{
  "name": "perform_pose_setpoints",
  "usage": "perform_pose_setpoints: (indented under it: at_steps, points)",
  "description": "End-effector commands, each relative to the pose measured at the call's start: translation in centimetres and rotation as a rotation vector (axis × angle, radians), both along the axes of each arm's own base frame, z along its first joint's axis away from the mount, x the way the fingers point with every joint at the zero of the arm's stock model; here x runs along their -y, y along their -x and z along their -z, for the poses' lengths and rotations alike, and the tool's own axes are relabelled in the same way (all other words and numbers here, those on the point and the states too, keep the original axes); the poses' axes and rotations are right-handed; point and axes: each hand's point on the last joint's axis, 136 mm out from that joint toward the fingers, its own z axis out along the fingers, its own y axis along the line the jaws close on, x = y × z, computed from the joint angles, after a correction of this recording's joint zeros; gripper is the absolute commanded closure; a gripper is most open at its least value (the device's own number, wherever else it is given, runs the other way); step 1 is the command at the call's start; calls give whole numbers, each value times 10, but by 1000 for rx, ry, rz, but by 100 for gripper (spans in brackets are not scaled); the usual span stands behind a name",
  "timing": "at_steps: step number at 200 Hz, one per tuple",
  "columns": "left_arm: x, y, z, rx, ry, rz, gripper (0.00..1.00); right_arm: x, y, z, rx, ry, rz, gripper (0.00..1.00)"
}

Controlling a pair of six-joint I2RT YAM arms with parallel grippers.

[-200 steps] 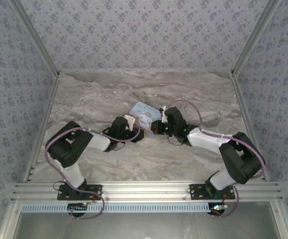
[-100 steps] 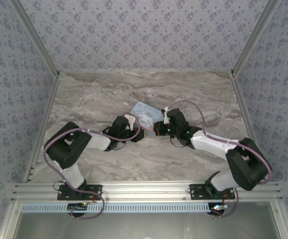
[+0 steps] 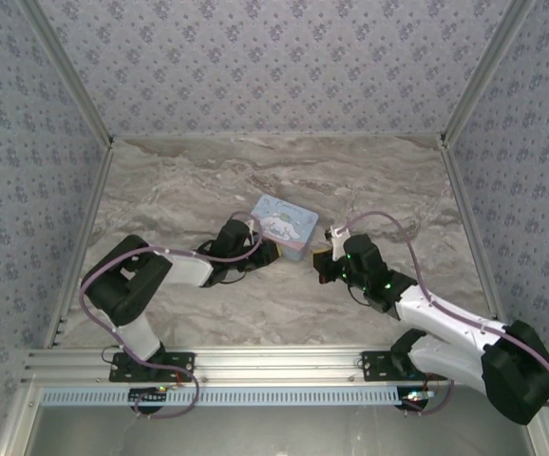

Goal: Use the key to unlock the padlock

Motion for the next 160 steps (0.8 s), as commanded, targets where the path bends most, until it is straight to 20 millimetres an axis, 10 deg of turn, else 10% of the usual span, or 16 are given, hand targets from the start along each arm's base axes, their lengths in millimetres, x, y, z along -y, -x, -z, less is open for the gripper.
perform_pose_setpoints:
  at_steps: [1,160]
  points:
    - [16,-3,-36,-6,149,-39,82,0,3,0,95,66,-52,100]
    - [18,20,-79,-57,228,-80,81,-44,0,28,204,239,-270,100]
